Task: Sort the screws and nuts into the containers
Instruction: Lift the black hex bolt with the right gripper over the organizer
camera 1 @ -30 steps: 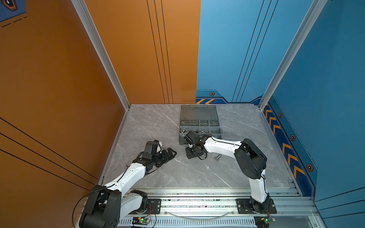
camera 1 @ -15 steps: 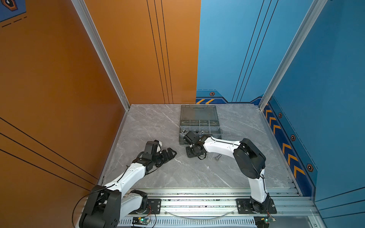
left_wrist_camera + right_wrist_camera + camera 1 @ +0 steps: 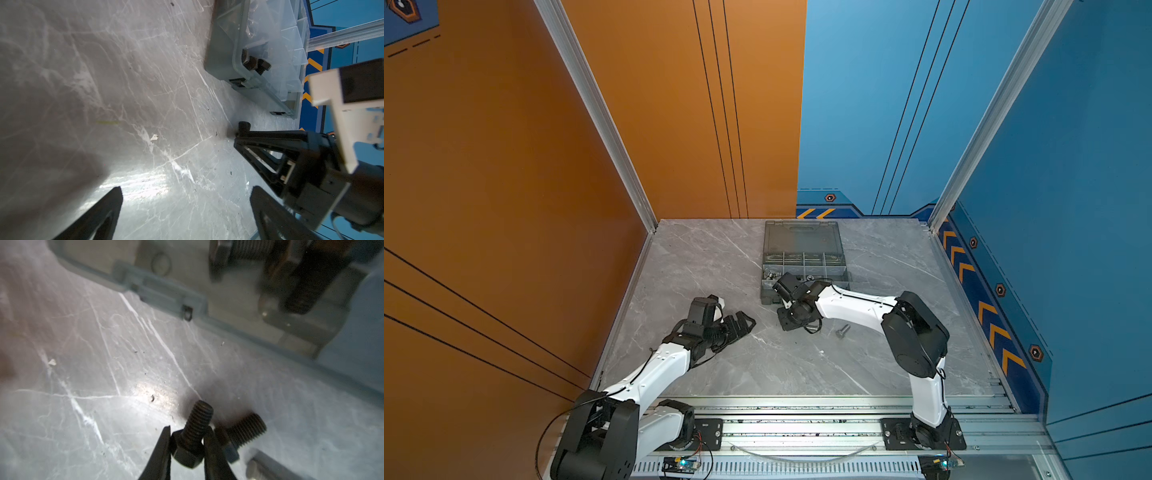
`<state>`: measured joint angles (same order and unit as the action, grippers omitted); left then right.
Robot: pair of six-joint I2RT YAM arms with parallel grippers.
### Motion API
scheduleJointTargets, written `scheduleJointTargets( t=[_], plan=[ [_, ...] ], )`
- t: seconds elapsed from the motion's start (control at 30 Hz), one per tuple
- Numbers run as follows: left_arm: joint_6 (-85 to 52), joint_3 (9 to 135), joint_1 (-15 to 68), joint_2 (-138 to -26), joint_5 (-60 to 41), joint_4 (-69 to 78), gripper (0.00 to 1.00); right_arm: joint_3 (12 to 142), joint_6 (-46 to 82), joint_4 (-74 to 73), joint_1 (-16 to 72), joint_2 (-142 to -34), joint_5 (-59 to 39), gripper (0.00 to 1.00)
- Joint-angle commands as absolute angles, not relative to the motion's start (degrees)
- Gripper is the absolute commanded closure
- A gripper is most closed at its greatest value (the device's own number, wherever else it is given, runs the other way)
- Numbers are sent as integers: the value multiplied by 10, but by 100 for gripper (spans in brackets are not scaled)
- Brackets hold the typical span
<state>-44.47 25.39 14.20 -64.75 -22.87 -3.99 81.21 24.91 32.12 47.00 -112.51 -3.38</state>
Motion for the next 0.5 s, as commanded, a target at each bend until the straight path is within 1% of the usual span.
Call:
scheduleJointTargets(
  t=[0.0,0.1,0.2,0.33,0.37,0.47],
  plan=[
    [-442,248,137,-638,-242,-37,2,829,159,352,442,-1057,-73,100],
    [-445,247,136,-638,-242,-35,2,845,100,357,424,-1037,-89,100],
    [-445,248,137,-638,-243,-35,2,881,47,378,408,-1040,-96,100],
    [-448,251,139,-636,-244,-34,2,928,-17,394,405,-1061,-108,100],
    [-450,251,139,-634,-244,-35,2,936,-31,392,386,-1070,-112,100],
    [-452,253,141,-626,-245,-35,2,965,-52,401,377,-1095,-124,100]
  ],
)
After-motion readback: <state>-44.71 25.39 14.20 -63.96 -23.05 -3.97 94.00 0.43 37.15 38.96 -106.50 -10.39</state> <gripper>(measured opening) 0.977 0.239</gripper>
